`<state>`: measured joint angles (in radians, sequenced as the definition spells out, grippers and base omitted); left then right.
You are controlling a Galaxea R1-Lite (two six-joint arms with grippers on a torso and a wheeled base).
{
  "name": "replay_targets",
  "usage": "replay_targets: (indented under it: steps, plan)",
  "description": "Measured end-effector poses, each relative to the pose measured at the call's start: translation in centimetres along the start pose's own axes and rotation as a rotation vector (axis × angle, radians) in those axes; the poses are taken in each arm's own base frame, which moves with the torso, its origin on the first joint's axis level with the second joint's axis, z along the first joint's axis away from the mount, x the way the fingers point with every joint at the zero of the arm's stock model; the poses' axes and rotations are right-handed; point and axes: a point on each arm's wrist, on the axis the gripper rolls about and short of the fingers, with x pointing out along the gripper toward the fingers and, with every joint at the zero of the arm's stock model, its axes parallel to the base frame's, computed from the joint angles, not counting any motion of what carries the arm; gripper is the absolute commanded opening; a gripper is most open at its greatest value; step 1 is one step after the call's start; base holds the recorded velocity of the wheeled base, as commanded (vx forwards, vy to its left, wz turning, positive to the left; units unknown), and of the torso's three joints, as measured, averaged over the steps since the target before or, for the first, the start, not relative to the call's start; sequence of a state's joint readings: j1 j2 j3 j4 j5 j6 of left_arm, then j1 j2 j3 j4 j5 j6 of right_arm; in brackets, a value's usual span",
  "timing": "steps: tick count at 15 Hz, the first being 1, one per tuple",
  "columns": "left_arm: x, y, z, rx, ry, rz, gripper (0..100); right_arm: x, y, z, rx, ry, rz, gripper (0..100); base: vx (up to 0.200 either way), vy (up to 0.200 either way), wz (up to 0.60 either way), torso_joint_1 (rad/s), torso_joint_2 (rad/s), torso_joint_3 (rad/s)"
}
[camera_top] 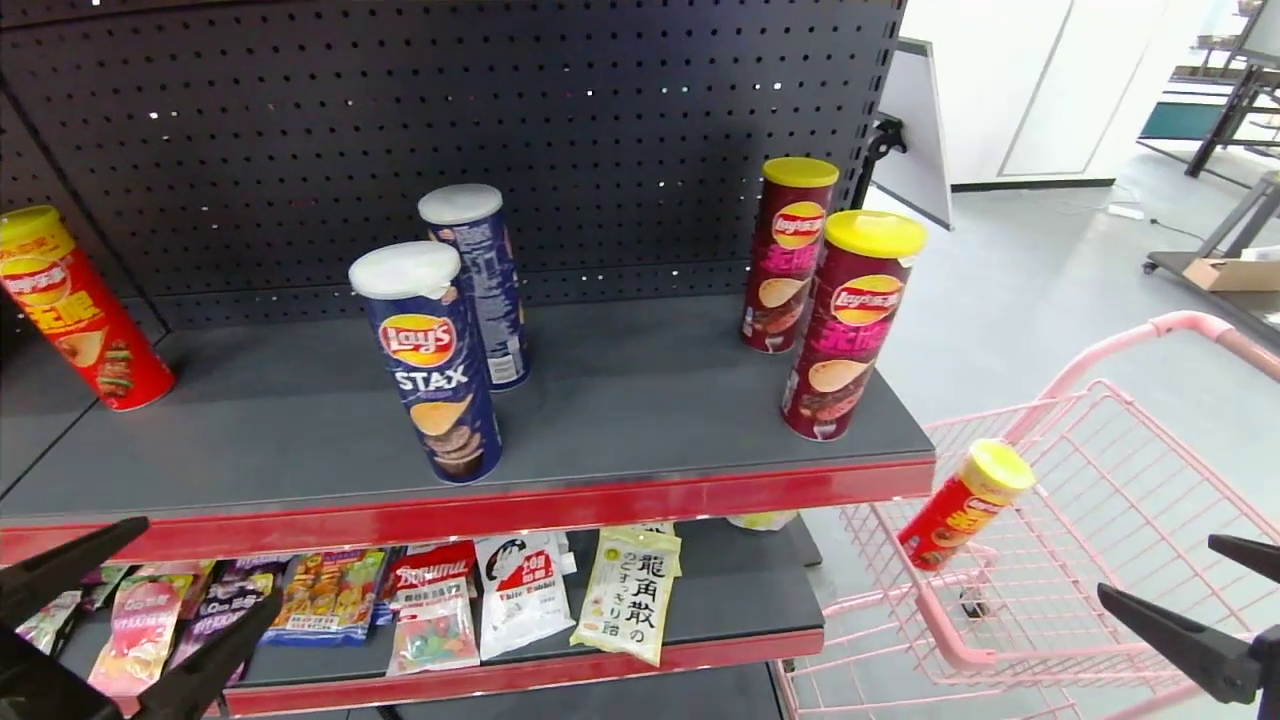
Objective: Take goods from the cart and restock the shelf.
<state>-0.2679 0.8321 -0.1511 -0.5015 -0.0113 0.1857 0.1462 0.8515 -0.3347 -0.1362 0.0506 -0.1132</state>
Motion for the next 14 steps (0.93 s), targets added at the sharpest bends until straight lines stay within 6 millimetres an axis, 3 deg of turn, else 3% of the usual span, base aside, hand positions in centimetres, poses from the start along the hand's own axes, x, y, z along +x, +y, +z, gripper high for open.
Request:
replay_targets:
  steps: [6, 11, 14]
  plan:
    - [-0.76, 0.02, 0.19, 0.001, -0.041, 0.007, 100, 0.09, -0.11, -0.42, 0.008, 0.016, -0.015, 100, 0.0, 0.0, -0.6, 0.006, 0.0, 0.004]
    - [-0.94, 0.0, 0.09, 0.001, -0.046, 0.008, 100, 0.1, -0.16, -0.41, 0.008, 0.017, -0.022, 100, 0.0, 0.0, 0.0, 0.0, 0.0, 0.0]
    - [-1.03, -0.01, 0.06, 0.001, -0.05, 0.009, 100, 0.16, -0.31, -0.45, 0.014, 0.023, -0.038, 100, 0.0, 0.0, 0.0, -0.119, 0.3, 0.172]
